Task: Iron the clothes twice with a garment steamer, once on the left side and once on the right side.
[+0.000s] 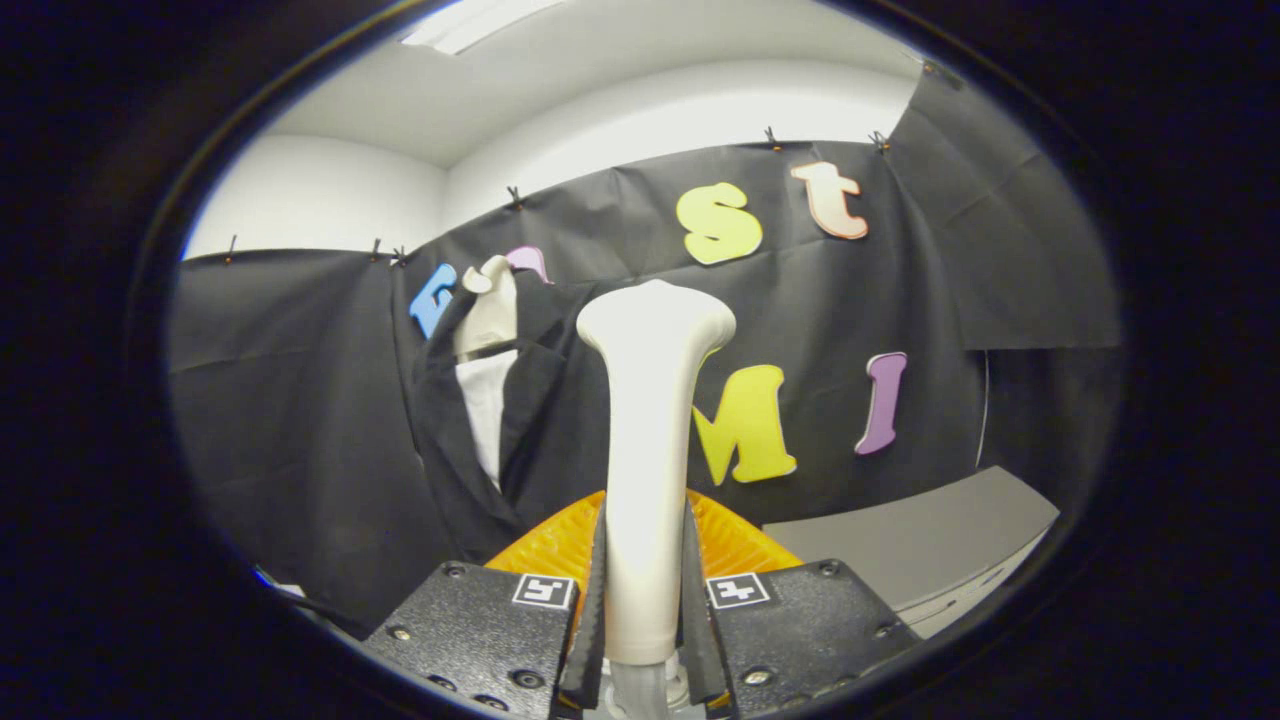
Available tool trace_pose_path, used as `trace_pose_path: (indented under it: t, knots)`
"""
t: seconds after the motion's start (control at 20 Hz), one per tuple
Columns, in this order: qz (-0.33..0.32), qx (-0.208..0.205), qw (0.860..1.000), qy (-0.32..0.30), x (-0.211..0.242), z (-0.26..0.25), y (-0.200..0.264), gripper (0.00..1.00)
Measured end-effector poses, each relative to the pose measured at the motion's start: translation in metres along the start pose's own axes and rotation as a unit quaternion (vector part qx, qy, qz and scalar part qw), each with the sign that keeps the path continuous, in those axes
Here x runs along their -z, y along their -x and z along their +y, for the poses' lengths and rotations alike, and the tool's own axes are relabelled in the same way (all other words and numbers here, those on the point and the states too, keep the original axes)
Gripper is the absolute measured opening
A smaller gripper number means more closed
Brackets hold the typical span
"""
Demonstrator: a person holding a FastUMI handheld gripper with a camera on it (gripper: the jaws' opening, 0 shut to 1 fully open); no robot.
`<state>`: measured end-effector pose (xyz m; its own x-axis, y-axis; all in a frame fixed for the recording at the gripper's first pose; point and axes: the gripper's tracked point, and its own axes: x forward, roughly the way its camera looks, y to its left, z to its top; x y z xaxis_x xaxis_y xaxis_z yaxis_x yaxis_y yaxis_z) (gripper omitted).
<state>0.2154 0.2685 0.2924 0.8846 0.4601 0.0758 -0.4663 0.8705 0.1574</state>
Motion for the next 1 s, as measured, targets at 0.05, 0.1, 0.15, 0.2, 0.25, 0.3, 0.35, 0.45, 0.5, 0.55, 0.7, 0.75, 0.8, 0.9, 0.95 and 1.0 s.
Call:
trace_pose_path:
  t: [0.05, 0.1, 0.15, 0.2, 0.25, 0.3, 0.35, 0.45, 0.5, 0.55, 0.7, 0.75, 0.8, 0.9, 0.95, 1.0]
  knots:
    - [-0.001, -0.008, 1.000, 0.004, -0.001, 0.015, -0.004, 0.35]
    - [0.000, -0.013, 1.000, 0.011, 0.000, 0.026, -0.009, 0.35]
    - [-0.001, -0.017, 1.000, 0.017, 0.001, 0.038, -0.013, 0.35]
    - [-0.001, -0.021, 1.000, 0.019, 0.003, 0.048, -0.018, 0.35]
    - [0.002, -0.023, 0.999, 0.023, 0.005, 0.057, -0.022, 0.35]
    - [0.006, -0.026, 0.999, 0.028, 0.007, 0.065, -0.026, 0.35]
    - [0.011, -0.029, 0.999, 0.031, 0.012, 0.071, -0.030, 0.35]
    - [0.019, -0.031, 0.999, 0.034, 0.021, 0.080, -0.036, 0.35]
    - [0.022, -0.030, 0.999, 0.036, 0.025, 0.081, -0.038, 0.35]
    - [0.025, -0.029, 0.999, 0.036, 0.029, 0.082, -0.041, 0.35]
    - [0.036, -0.024, 0.998, 0.035, 0.039, 0.084, -0.047, 0.35]
    - [0.039, -0.023, 0.998, 0.035, 0.042, 0.084, -0.048, 0.35]
    - [0.042, -0.021, 0.998, 0.036, 0.045, 0.083, -0.049, 0.35]
    - [0.049, -0.019, 0.998, 0.038, 0.053, 0.081, -0.048, 0.35]
    - [0.055, -0.018, 0.998, 0.039, 0.058, 0.080, -0.048, 0.35]
    - [0.060, -0.017, 0.997, 0.039, 0.064, 0.080, -0.048, 0.35]
